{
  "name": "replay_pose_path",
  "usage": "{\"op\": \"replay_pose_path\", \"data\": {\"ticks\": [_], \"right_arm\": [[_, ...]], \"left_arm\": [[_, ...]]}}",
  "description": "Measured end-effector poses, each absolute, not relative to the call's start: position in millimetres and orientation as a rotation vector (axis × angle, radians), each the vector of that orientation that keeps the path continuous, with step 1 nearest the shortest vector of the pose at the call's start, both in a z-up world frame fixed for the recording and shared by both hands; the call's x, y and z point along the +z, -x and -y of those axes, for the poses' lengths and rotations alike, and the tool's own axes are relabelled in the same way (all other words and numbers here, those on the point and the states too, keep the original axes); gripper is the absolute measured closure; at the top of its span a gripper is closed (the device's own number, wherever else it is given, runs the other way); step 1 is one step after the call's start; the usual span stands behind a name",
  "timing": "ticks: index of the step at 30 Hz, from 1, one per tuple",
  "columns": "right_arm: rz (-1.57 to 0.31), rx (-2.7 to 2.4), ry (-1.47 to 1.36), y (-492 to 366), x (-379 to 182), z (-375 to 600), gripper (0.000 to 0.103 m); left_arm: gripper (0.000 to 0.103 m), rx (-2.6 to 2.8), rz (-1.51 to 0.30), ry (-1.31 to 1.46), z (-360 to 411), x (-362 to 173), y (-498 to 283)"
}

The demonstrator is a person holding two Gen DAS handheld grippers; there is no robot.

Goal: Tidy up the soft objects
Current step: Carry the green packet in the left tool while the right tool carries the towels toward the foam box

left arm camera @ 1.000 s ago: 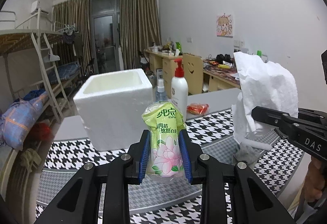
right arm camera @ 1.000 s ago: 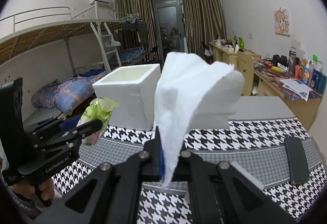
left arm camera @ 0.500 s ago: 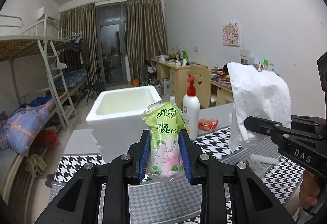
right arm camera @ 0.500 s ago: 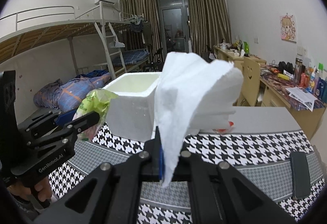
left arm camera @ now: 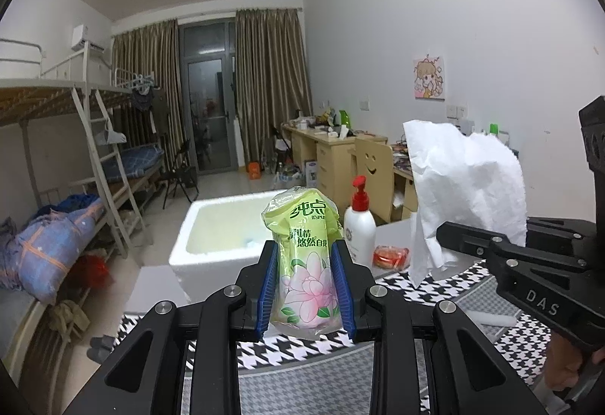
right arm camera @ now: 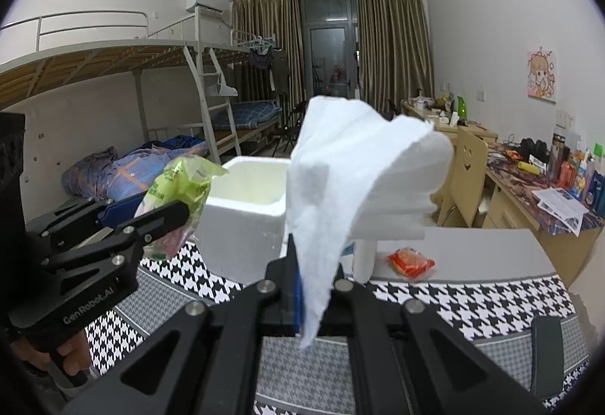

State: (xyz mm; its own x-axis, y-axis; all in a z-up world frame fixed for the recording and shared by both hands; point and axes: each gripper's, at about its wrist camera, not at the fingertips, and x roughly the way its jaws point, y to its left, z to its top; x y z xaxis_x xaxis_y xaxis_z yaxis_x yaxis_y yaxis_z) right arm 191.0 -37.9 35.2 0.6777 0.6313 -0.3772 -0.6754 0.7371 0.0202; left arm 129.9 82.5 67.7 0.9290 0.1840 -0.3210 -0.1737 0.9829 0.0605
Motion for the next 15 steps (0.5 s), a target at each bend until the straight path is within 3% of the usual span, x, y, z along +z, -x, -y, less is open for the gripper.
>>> {"op": "replay_pose_path", "data": {"ticks": [15], "right_arm": [[-0.353,0.778,0.154,-206.8,51.9,-1.6,0.097]], "left_arm": [[0.072,0.234,-0.305,-0.011,-100.9,81.7,-149.0]]}}
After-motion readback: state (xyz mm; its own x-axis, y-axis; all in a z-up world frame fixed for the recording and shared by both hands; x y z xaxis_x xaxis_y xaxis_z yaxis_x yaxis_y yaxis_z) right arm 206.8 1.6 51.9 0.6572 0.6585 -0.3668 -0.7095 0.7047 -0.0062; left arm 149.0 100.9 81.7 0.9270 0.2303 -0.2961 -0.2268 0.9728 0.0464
